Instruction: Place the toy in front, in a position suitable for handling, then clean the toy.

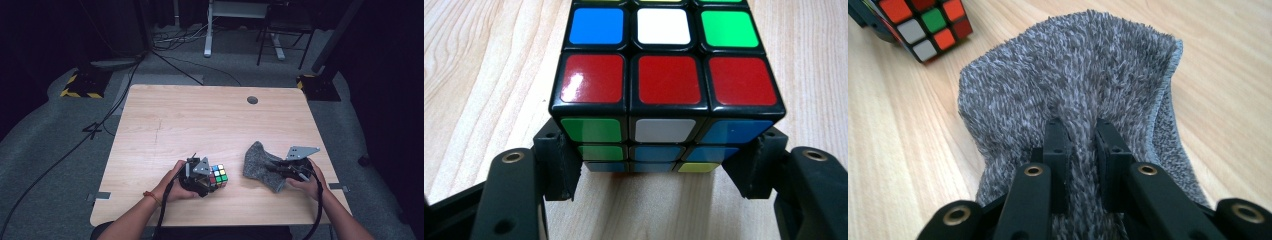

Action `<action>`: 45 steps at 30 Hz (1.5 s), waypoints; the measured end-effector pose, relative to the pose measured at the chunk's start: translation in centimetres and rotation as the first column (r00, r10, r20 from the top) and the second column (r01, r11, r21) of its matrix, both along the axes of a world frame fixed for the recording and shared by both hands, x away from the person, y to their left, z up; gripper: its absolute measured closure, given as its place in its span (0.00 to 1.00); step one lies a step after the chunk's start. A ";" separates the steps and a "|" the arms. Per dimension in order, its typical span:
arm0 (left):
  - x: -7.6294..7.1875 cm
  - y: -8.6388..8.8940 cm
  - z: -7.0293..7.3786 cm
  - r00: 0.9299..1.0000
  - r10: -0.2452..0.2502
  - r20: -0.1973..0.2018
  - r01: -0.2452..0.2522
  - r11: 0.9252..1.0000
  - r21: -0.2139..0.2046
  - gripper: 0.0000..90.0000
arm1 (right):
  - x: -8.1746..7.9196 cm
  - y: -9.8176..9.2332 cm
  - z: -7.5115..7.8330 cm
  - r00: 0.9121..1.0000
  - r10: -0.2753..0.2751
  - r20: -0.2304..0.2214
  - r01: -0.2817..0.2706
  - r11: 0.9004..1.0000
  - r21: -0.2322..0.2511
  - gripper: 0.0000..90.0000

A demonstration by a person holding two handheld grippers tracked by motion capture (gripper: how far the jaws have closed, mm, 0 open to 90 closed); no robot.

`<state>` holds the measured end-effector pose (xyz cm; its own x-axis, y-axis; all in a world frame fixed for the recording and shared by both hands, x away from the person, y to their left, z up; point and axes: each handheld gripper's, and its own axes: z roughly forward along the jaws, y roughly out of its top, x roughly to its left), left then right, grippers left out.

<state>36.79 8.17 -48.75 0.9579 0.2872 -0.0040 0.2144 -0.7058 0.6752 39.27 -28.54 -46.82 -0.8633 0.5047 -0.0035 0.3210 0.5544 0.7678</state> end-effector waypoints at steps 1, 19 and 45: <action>0.0 0.0 0.1 1.000 0.003 0.005 -0.003 1.000 0.001 0.38 | -0.1 0.1 0.1 1.000 0.007 0.004 -0.007 1.000 0.001 0.88; 0.1 -0.1 0.9 1.000 -0.009 0.011 0.009 1.000 0.010 0.38 | -0.5 1.4 1.4 0.998 0.042 0.045 -0.043 0.999 0.024 0.88; 1.1 -2.6 2.8 0.996 -0.002 0.089 -0.004 0.998 0.064 0.38 | -1.6 8.5 5.9 0.970 0.219 0.103 -0.224 0.974 0.037 0.87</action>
<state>37.88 5.62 -45.91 0.9532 0.2853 0.1000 0.1561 -0.7478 0.6453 37.72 -19.99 -40.91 -0.9503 0.3024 -0.0734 0.1167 0.5649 0.8168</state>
